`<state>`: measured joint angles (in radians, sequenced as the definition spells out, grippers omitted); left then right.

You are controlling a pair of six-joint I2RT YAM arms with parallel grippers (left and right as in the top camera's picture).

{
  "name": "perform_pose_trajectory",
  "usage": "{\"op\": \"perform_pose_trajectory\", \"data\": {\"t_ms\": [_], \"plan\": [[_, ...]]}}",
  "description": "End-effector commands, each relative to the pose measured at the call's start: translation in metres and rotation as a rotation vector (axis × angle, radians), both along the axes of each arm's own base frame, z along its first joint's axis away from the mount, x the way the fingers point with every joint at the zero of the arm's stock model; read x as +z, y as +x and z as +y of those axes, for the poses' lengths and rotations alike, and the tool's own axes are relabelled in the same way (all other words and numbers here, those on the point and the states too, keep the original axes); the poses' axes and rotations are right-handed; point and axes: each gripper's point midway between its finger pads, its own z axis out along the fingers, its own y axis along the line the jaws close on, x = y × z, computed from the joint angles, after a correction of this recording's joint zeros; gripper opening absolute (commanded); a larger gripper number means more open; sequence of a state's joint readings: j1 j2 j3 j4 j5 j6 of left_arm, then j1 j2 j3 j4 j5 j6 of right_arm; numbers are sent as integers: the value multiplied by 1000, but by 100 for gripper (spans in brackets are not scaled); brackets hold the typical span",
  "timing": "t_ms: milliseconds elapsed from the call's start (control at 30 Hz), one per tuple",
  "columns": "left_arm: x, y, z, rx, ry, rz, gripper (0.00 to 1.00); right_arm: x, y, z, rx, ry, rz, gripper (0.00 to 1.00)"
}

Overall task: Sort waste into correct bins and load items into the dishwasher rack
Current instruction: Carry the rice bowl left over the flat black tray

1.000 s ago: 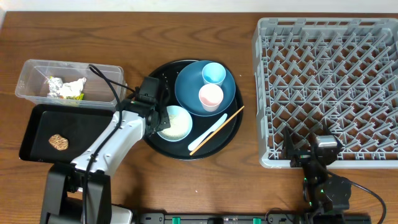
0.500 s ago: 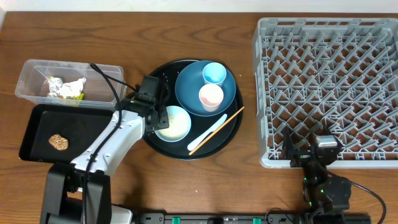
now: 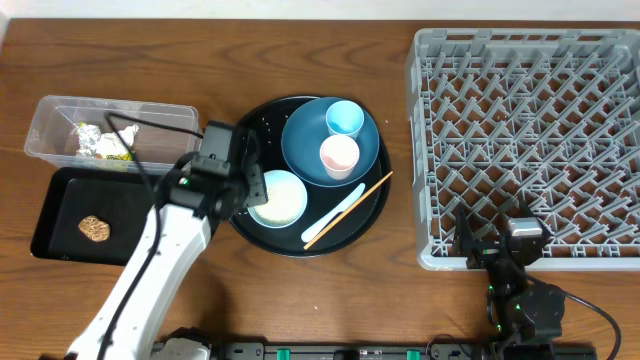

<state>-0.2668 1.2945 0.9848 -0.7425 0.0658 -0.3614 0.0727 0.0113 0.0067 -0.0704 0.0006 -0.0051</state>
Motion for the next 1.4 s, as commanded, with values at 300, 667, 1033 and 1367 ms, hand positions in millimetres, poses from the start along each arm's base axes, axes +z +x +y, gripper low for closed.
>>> {"op": "perform_pose_trajectory", "data": {"t_ms": [300, 667, 1033, 1367], "plan": [[-23, -31, -73, -257, -58, 108, 53, -1, 0, 0, -4, -8, 1, 99], [-68, -16, -86, -280, 39, 146, 53, -1, 0, 0, -4, -8, 1, 99], [-92, -10, -89, -279, 53, 181, 53, -1, 0, 0, -4, -8, 1, 99], [-105, -8, -90, -279, 59, 195, 52, -1, 0, 0, -4, -8, 1, 99]]}}
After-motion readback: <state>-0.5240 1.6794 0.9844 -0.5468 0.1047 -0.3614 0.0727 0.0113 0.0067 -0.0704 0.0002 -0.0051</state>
